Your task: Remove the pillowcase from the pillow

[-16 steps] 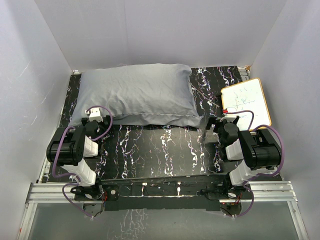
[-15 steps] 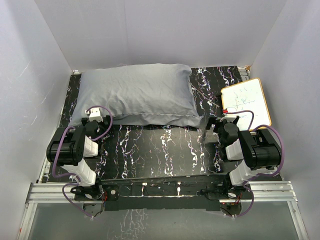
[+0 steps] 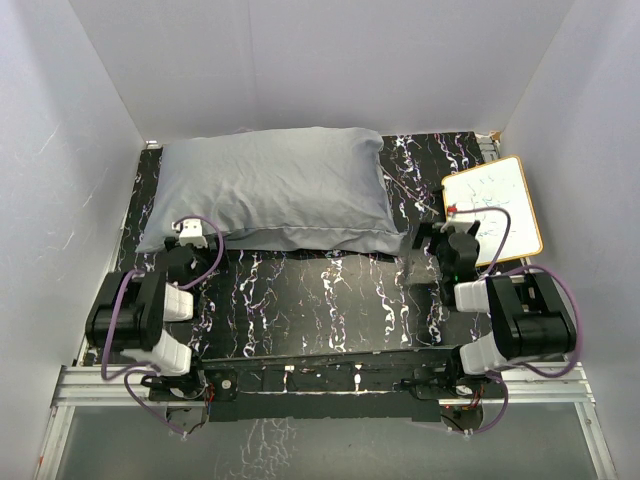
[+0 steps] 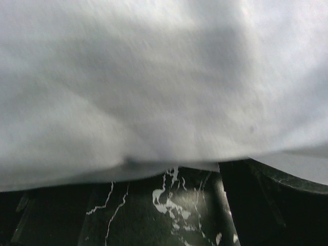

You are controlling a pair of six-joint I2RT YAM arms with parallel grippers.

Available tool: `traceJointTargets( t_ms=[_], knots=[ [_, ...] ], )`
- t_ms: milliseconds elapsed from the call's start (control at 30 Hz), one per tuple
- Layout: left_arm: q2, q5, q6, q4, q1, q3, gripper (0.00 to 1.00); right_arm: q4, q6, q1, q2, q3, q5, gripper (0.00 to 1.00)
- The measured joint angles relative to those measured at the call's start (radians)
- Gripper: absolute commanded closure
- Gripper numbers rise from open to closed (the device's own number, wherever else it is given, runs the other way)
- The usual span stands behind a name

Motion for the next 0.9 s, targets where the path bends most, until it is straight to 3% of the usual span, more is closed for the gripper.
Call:
traceJointTargets(
  t_ms=[167, 367, 500, 700, 900],
  knots=[
    [-0.225, 0.121, -0.002, -0.299, -0.001, 0.085, 0.03, -0.297, 0.094, 0.005, -0.161, 0.212, 0.017, 0.02],
    [-0.246, 0.277, -0.027, -0.808, -0.012, 0.394, 0.03, -0.455, 0.375, 0.000, -0.273, 0.291, 0.015, 0.02],
    [-0.311, 0.337, -0.077, -1.088, -0.073, 0.518, 0.03, -0.527, 0.515, -0.028, -0.269, 0.294, -0.108, 0.02],
    [-0.410, 0.366, -0.149, -1.407, -0.208, 0.795, 0.03, -0.714, 0.417, 0.142, -0.166, 0.438, -0.212, 0.02],
    [-0.424, 0.345, -0.100, -1.601, -0.206, 1.054, 0.03, -0.824, 0.309, 0.253, -0.098, 0.492, -0.233, 0.02]
  ],
)
